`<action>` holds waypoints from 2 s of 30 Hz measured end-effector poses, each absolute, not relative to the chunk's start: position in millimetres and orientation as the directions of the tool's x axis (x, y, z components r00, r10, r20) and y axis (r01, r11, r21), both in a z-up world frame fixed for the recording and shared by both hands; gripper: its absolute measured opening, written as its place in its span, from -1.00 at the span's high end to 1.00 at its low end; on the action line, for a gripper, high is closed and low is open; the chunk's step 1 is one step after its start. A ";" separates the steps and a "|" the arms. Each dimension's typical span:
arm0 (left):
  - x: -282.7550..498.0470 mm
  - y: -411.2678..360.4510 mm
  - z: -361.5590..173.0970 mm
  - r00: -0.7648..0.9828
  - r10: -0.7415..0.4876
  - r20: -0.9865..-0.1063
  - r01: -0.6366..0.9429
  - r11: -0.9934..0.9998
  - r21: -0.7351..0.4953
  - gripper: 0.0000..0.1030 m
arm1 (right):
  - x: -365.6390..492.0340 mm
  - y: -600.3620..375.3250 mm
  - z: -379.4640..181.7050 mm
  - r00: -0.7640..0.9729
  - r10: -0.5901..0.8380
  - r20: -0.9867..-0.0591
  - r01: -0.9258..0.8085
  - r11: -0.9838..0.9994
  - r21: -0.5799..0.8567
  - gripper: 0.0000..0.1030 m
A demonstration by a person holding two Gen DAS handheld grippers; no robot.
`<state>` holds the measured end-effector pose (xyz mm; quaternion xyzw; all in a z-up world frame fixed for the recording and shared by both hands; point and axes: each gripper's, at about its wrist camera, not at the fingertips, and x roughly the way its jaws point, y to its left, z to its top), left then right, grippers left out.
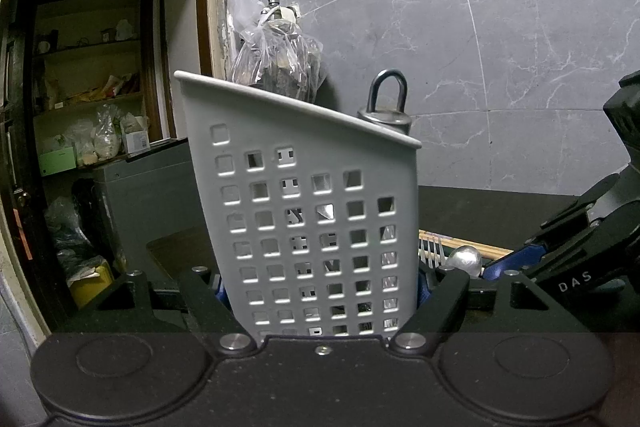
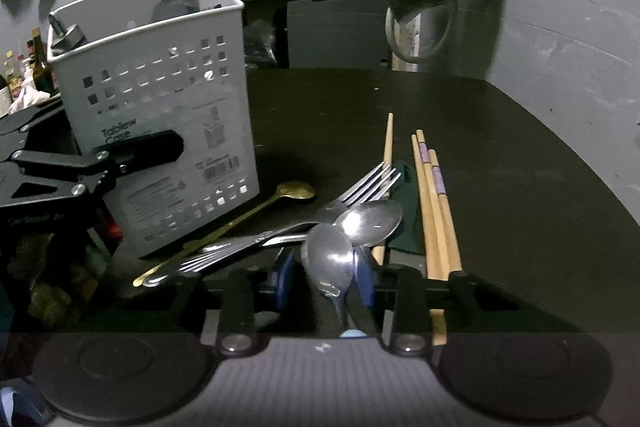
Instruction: Organize utensils
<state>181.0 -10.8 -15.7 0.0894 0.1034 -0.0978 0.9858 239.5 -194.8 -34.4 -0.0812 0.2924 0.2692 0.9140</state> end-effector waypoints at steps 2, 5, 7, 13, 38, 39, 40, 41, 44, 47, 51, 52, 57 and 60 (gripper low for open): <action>181.0 -10.9 -15.7 0.959 -0.174 -0.222 0.211 0.965 0.157 -0.51 | 240.6 -194.9 -33.7 0.686 0.438 -0.581 -0.530 0.848 0.014 0.36; 180.9 -11.3 -15.7 0.959 -0.174 -0.222 0.211 0.965 0.156 -0.52 | 241.8 -192.3 -31.8 0.689 0.420 -0.591 -0.516 0.857 0.007 0.38; 180.9 -10.8 -15.7 0.960 -0.174 -0.221 0.211 0.965 0.156 -0.52 | 243.7 -193.2 -30.0 0.683 0.420 -0.598 -0.509 0.860 0.022 0.38; 180.8 -10.8 -15.8 0.960 -0.174 -0.221 0.211 0.965 0.156 -0.52 | 252.3 -207.6 -28.5 0.649 0.471 -0.598 -0.492 0.859 0.143 0.42; 180.7 -11.0 -15.8 0.959 -0.175 -0.221 0.212 0.965 0.157 -0.51 | 244.0 -201.5 -26.0 0.640 0.495 -0.588 -0.547 0.831 0.105 0.12; 180.6 -10.8 -15.8 0.959 -0.175 -0.221 0.212 0.965 0.156 -0.51 | 245.0 -202.3 -25.7 0.638 0.496 -0.588 -0.548 0.830 0.106 0.12; 180.6 -10.8 -15.8 0.959 -0.175 -0.221 0.212 0.965 0.157 -0.52 | 246.2 -203.5 -25.4 0.637 0.498 -0.588 -0.547 0.830 0.109 0.12; 180.6 -10.9 -15.8 0.959 -0.175 -0.221 0.212 0.965 0.157 -0.52 | 247.7 -204.9 -25.2 0.635 0.502 -0.588 -0.547 0.829 0.116 0.12; 180.6 -10.9 -15.9 0.959 -0.175 -0.221 0.212 0.965 0.157 -0.52 | 251.6 -209.3 -25.6 0.623 0.513 -0.590 -0.546 0.826 0.141 0.13; 180.6 -10.9 -16.0 0.959 -0.175 -0.221 0.212 0.965 0.157 -0.52 | 251.3 -209.2 -27.7 0.619 0.505 -0.601 -0.548 0.826 0.130 0.20; 180.5 -10.9 -16.1 0.959 -0.175 -0.221 0.212 0.964 0.157 -0.52 | 245.5 -209.2 -28.0 0.623 0.494 -0.607 -0.546 0.830 0.116 0.24; 180.6 -10.8 -16.0 0.959 -0.175 -0.221 0.213 0.965 0.157 -0.52 | 243.4 -211.0 -27.7 0.623 0.493 -0.607 -0.542 0.832 0.119 0.24; 180.6 -10.8 -16.0 0.960 -0.175 -0.221 0.212 0.965 0.157 -0.52 | 228.5 -227.4 -26.4 0.609 0.486 -0.627 -0.516 0.843 0.153 0.23; 180.4 -10.5 -15.5 0.958 -0.181 -0.222 0.218 0.963 0.157 -0.51 | 214.4 -235.0 -24.8 0.614 0.455 -0.645 -0.495 0.859 0.135 0.23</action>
